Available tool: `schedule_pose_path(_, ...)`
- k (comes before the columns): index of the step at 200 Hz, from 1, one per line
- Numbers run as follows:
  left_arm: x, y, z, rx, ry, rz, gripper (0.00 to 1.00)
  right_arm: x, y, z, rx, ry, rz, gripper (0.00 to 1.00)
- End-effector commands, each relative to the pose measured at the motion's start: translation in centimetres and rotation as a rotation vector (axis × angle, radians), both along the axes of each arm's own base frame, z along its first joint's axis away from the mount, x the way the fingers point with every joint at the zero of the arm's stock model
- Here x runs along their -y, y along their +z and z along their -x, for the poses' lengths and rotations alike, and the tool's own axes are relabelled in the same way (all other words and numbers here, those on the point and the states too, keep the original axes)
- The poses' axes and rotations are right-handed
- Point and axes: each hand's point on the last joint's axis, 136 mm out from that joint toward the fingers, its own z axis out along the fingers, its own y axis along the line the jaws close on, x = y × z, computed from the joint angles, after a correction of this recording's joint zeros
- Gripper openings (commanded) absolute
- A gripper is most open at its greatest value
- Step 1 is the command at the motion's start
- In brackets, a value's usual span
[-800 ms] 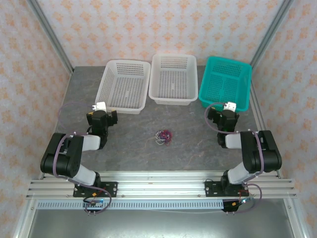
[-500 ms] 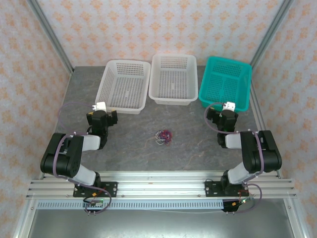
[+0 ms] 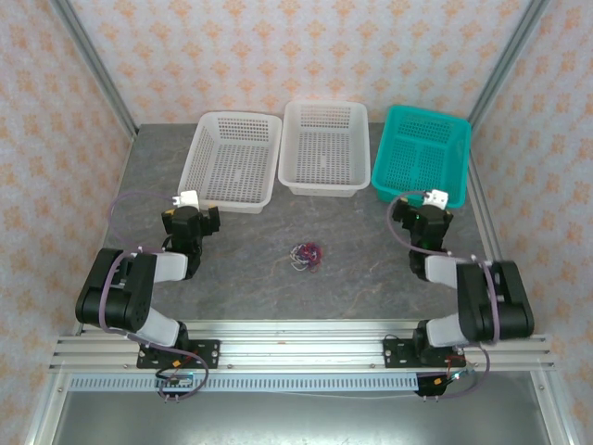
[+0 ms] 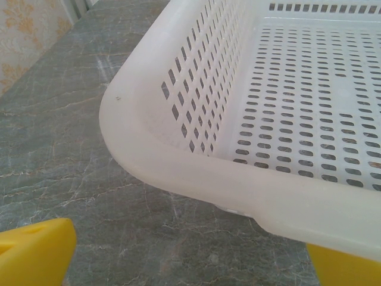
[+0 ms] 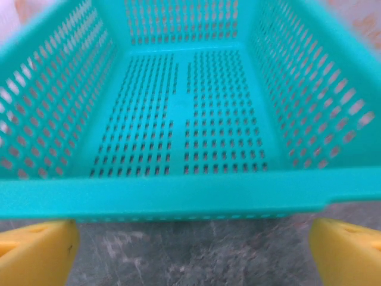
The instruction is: Untangle the cables
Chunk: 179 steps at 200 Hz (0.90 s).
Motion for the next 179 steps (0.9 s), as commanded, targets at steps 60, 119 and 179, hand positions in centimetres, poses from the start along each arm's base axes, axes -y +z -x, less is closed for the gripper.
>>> schedule_pose_path(60, -0.3, 5.9, 2.9, 0.076, 0.045, 0.039, 1.0, -5.6, 10.5, 6.5, 0.0, 0.121, -0.493, 0.99)
schedule_pose_path(119, 7.2, 13.8, 8.8, 0.059, -0.147, 0.389, 1.0, -17.6, 9.5, 9.0, -0.39, 0.492, -0.432, 0.98)
schedule_pose_path(179, 19.7, 11.6, 11.0, -0.259, -0.339, 0.776, 0.87, -26.6, 2.0, 9.9, -0.723, 0.669, -0.261, 0.98)
